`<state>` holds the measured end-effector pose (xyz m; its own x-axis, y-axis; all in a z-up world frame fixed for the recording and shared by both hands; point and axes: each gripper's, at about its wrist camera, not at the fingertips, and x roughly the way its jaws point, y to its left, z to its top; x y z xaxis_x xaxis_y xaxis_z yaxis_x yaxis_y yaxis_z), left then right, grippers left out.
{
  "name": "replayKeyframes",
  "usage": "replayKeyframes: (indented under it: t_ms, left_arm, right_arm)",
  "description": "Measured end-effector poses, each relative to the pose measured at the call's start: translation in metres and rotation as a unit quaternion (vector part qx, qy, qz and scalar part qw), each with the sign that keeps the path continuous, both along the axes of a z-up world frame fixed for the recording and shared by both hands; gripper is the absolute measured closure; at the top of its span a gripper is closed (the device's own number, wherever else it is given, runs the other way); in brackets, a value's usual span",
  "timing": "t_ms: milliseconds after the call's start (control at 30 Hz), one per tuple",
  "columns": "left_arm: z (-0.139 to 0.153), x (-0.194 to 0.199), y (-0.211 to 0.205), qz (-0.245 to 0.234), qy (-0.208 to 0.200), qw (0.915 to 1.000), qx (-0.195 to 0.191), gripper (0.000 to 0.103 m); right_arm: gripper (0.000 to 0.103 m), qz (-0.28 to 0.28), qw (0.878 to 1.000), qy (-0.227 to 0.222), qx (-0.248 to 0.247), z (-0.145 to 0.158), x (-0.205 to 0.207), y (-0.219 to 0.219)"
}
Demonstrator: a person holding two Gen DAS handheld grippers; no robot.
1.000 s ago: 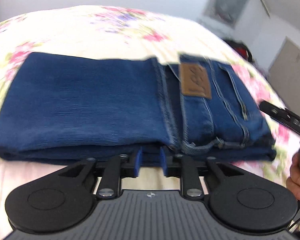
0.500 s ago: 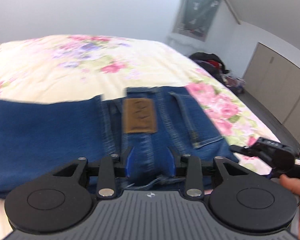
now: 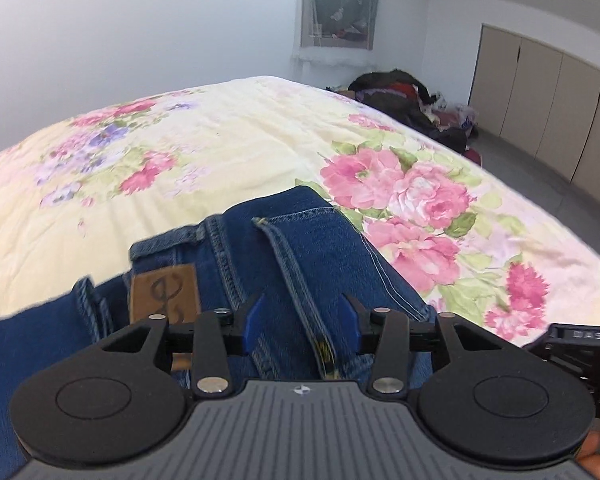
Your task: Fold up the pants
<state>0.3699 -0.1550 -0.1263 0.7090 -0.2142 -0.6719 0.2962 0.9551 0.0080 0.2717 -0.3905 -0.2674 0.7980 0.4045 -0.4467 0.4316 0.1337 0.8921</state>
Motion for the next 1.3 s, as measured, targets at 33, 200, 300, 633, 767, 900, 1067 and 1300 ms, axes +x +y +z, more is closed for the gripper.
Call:
replayKeyframes:
  t_ms: [33,200,300,633,767,900,1067,1300]
  left_arm:
    - [-0.005,0.008,-0.007,-0.003,0.003,0.9999,0.013,0.052]
    - [-0.034,0.038,-0.009,0.034,0.064,0.9973,0.001,0.051]
    - [-0.038,0.038,-0.002,0.043,0.065,0.9969,-0.010,0.052]
    - [-0.018,0.013,0.005,0.033,0.026,0.9991,-0.003,0.054]
    - [-0.003,-0.018,0.030,0.024,-0.008,0.9992,-0.032,0.049]
    - [-0.003,-0.038,0.060,0.042,-0.002,0.9970,-0.066,0.048]
    - [-0.010,-0.048,0.070,0.048,0.008,0.9945,-0.093,0.048]
    - [-0.010,-0.059,0.067,0.027,0.001,0.9923,-0.121,0.048]
  right_arm:
    - [0.084,-0.004,1.000,-0.007,0.008,-0.002,0.001,0.000]
    - [0.103,0.014,0.999,-0.012,-0.038,0.008,-0.006,-0.001]
    - [0.103,0.024,0.998,0.003,-0.062,0.013,-0.020,-0.003]
    - [0.096,0.005,1.000,0.005,-0.028,0.009,-0.033,-0.013]
    - [0.049,-0.008,1.000,-0.010,-0.012,0.012,-0.026,-0.011]
    - [0.041,0.000,1.000,-0.005,-0.026,0.013,-0.014,-0.004]
    - [0.035,0.029,0.998,-0.005,-0.050,0.012,0.006,0.012]
    - [0.035,0.069,0.994,-0.012,-0.080,0.011,0.033,0.027]
